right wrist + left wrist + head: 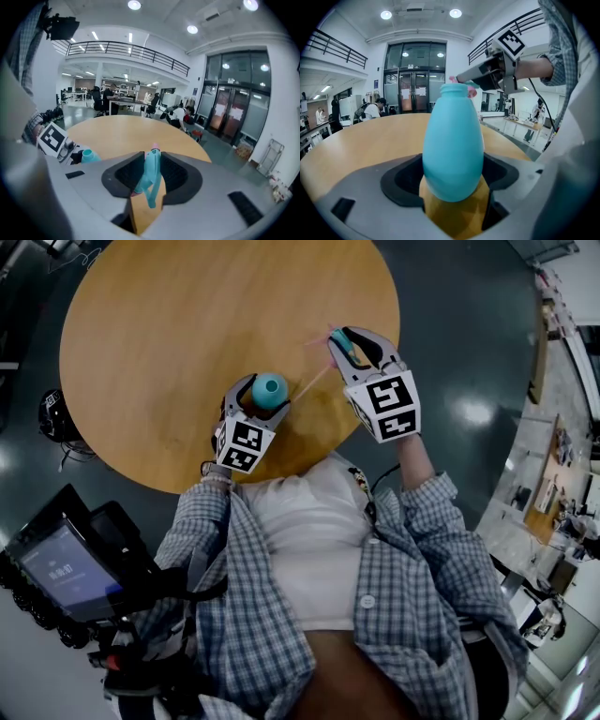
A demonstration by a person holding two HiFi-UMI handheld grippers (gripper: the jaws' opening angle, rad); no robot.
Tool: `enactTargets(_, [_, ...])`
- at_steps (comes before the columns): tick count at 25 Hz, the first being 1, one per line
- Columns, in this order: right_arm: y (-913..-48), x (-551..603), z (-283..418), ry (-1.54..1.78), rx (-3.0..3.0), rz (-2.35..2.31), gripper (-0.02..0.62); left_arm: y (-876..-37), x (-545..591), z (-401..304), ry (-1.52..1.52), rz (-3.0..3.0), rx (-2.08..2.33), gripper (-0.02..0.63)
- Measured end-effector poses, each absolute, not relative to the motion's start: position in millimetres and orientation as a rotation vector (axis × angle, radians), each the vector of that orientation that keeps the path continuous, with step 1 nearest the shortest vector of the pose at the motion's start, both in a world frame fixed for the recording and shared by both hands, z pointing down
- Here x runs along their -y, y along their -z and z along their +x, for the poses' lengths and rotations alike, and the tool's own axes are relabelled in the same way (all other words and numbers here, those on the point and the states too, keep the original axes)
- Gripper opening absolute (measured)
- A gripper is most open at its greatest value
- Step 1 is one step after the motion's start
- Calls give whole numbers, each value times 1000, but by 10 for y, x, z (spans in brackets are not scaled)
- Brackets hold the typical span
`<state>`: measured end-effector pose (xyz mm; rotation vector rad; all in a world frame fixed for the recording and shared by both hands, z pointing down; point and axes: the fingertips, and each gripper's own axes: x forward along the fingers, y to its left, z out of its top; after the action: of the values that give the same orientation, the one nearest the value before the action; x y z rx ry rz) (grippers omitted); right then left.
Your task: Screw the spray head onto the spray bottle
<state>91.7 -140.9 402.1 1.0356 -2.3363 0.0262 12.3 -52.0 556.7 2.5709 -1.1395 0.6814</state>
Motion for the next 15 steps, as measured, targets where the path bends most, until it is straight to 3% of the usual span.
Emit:
enactTargets(9, [-2730,1315,662,404,2462,1088,101,-5627,605,108,-683,2567,1134,383])
enactTargets(15, [-2410,1154,358,556,2488,1017,101,-5647,624,107,-686,2562,1131,383])
